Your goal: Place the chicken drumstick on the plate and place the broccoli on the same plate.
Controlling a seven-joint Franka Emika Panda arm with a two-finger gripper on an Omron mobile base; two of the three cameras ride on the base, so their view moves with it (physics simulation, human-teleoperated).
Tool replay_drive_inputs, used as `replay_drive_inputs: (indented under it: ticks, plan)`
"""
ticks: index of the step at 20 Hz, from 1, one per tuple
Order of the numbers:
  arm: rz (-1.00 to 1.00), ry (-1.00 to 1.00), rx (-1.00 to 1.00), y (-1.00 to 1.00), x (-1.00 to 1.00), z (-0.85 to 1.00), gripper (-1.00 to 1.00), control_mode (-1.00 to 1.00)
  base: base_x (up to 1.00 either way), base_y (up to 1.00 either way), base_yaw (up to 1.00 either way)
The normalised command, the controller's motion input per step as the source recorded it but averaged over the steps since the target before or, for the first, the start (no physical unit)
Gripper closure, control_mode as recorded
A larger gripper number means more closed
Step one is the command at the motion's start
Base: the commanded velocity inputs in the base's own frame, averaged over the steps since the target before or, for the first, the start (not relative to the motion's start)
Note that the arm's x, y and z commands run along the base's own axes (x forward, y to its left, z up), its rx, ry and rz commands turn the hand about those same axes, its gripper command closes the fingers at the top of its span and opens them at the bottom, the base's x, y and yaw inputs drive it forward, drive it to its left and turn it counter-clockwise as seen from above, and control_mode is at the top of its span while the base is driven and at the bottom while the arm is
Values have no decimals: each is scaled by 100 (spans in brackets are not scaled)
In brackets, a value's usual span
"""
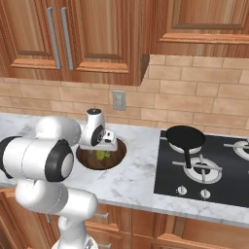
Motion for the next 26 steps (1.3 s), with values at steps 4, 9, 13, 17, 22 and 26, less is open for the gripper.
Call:
replay_drive_inputs:
  ticks: [4,9,13,17,22,26]
  plan:
    - [0,0,0,0,0,-14,-100,-100,0,0,0]
    - [0,0,0,0,0,-10,-100,-100,0,0,0]
    - [0,0,0,0,0,-13,100,-100,0,0,0]
    - [0,0,0,0,0,-13,100,-100,0,0,0]
    - [1,0,0,0,0,-4,100,-100,0,0,0]
    - [0,0,0,0,0,12,100,-100,0,0,0]
